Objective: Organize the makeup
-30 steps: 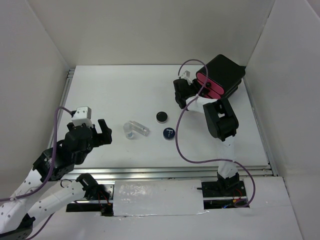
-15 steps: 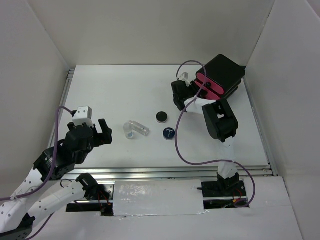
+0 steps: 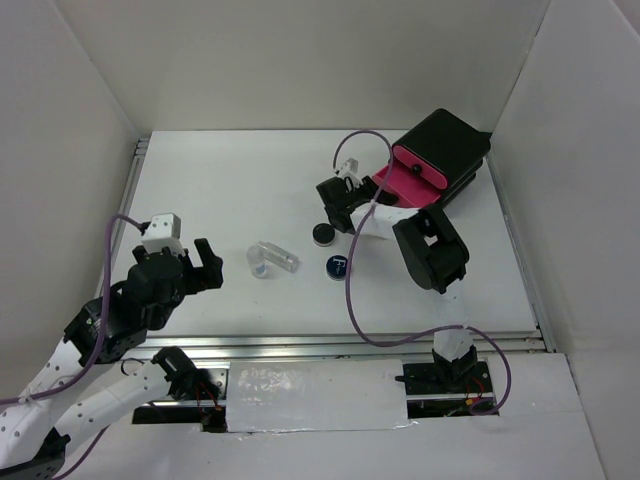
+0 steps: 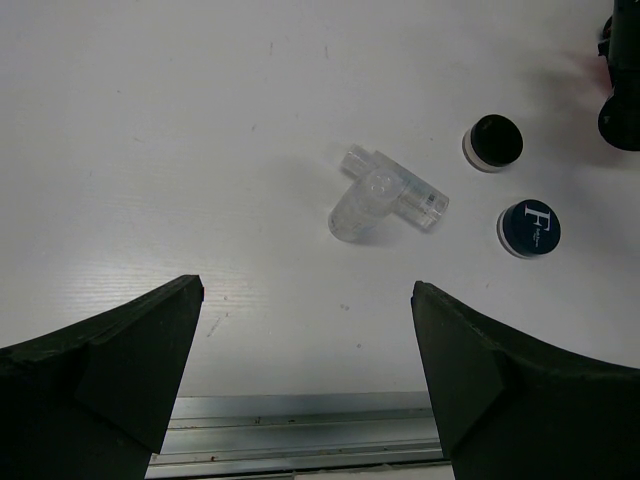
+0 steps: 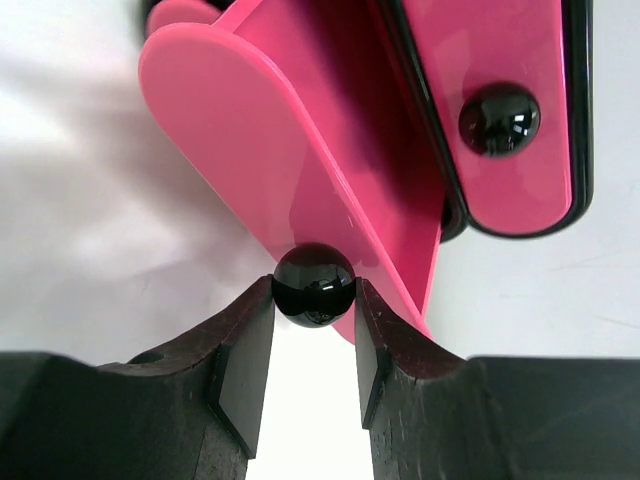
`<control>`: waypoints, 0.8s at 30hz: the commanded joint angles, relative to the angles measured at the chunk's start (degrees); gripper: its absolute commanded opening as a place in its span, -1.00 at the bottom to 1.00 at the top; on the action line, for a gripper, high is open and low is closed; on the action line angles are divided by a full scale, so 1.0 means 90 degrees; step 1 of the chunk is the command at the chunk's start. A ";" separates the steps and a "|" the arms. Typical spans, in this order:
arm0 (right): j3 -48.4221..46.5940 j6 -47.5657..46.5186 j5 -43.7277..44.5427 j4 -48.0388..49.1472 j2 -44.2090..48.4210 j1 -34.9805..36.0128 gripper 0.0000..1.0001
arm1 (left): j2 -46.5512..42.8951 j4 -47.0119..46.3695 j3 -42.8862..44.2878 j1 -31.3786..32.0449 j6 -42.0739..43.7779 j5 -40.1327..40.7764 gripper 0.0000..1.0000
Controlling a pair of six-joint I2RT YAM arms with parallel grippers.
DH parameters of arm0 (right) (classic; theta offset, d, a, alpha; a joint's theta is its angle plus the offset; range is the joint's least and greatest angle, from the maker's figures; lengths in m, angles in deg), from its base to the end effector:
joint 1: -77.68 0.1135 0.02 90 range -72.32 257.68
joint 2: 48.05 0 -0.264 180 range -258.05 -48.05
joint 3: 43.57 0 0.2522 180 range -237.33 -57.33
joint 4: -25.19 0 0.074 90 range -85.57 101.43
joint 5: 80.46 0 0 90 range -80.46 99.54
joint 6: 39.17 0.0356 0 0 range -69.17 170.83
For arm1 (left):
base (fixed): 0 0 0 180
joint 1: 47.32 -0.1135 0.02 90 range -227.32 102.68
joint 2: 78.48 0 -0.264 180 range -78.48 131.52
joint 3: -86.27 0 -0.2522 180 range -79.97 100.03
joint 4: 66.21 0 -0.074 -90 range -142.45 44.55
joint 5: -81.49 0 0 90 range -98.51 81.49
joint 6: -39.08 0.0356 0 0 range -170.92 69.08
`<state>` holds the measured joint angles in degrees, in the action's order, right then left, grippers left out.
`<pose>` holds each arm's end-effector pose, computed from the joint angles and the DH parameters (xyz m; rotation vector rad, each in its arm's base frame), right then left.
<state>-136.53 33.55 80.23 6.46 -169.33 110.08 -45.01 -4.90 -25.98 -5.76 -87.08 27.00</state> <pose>0.3874 0.2061 0.1567 -0.3255 1.9986 -1.2703 0.0885 -0.0508 0.3543 -0.2860 1.9376 -0.2593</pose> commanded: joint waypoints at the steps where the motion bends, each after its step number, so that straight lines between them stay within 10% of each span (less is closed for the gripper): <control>1: -0.0194 0.0874 -0.0277 -0.0627 0.0321 0.0295 -0.23 | -0.0086 -0.0166 0.0035 0.0040 0.0034 0.0088 0.99; 6: -0.0194 0.1177 -0.0404 -0.0892 0.0369 0.0335 -0.13 | -0.0135 -0.0147 0.0035 0.0040 0.0024 0.0108 0.99; 15: -0.0390 0.1548 -0.0979 -0.1458 0.0632 0.0471 1.00 | -0.0126 -0.0147 0.0035 0.0040 0.0014 0.0108 0.99; 24: -0.0369 0.2924 -0.2657 -0.2337 0.1970 0.1477 1.00 | -0.0057 -0.0137 0.0045 0.0040 -0.0015 0.0156 0.99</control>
<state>-137.60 52.09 64.80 -9.85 -157.39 120.79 -45.84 -4.88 -25.98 -5.76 -87.13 27.24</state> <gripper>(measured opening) 0.998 0.994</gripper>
